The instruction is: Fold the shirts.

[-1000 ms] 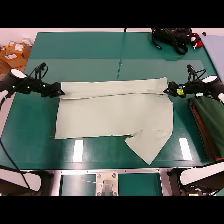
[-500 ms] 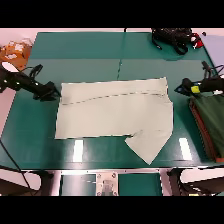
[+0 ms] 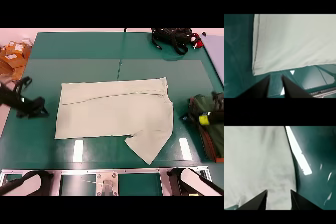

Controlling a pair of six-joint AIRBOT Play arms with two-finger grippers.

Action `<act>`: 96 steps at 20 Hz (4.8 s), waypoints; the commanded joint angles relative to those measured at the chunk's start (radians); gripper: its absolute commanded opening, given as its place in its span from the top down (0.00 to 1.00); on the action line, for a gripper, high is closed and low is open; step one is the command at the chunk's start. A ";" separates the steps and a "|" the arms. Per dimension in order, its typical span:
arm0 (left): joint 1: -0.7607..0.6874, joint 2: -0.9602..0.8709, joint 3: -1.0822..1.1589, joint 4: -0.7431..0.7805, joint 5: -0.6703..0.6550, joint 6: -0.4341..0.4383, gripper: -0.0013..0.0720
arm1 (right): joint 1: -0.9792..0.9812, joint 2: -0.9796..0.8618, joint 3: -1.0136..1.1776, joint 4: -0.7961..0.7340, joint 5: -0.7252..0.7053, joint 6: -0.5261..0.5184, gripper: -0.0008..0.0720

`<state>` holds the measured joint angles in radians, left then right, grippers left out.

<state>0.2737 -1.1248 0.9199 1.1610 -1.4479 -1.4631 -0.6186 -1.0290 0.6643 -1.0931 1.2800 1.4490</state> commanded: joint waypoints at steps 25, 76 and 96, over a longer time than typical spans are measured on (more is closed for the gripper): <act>-0.362 0.209 -0.448 -0.032 0.577 -0.248 0.96 | 0.272 0.056 -0.258 -0.015 -0.053 0.100 0.97; -0.263 -0.540 0.758 -0.181 0.138 -0.020 0.95 | 0.216 -0.971 0.886 0.278 0.152 -0.283 0.11; -0.908 -0.860 0.764 -0.310 0.667 -0.029 0.96 | 0.375 -0.496 1.146 0.313 0.431 -0.110 0.97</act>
<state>-0.6083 -1.9709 1.6836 0.9054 -0.8455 -1.4841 -0.2882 -1.6043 1.7676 -0.7975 1.6600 1.2797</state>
